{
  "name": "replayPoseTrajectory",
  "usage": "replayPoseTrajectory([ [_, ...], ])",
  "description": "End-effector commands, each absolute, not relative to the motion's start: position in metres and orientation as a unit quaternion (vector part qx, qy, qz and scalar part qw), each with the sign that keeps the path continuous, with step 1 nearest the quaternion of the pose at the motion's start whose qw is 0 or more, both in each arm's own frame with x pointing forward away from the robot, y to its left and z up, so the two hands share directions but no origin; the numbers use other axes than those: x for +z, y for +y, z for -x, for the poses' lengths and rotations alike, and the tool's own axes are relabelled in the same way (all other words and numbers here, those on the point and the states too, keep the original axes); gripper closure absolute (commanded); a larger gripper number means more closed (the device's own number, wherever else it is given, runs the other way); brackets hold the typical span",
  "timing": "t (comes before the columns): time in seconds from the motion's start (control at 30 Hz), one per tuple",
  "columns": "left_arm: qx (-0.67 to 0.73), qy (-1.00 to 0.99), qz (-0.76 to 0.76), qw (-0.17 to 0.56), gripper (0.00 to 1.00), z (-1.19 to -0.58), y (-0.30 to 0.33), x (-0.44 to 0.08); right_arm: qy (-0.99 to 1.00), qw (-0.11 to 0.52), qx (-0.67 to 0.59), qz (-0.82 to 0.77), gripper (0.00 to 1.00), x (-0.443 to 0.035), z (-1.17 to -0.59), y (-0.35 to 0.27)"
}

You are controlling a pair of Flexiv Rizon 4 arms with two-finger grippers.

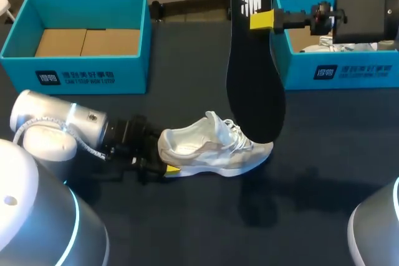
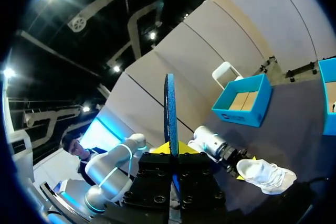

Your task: Take the shoe out of the shoebox, open the shoe tongue, remove and reinsert the insole, then place the shoe into the shoebox

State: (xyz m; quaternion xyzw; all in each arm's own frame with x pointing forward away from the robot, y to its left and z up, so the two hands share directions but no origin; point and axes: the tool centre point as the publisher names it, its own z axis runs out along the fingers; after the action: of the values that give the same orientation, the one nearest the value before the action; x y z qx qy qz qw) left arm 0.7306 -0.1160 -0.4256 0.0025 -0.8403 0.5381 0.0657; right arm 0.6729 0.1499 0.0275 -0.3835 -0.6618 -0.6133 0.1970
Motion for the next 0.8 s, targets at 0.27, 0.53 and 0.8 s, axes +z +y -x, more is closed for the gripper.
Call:
replayPoseTrajectory([
  [0.27,0.478,-0.875,-0.010,0.072,0.00,-0.729,-0.106,-0.404,-0.663,0.198,-0.612,0.384,1.00,0.028,-0.675,0.153],
  [0.53,0.427,-0.901,-0.032,0.070,0.00,-0.730,-0.104,-0.397,-0.663,0.198,-0.612,0.384,1.00,0.028,-0.675,0.153],
  [0.8,0.427,-0.901,-0.032,0.070,0.00,-0.730,-0.104,-0.397,-0.663,0.198,-0.612,0.384,1.00,0.028,-0.675,0.153],
])
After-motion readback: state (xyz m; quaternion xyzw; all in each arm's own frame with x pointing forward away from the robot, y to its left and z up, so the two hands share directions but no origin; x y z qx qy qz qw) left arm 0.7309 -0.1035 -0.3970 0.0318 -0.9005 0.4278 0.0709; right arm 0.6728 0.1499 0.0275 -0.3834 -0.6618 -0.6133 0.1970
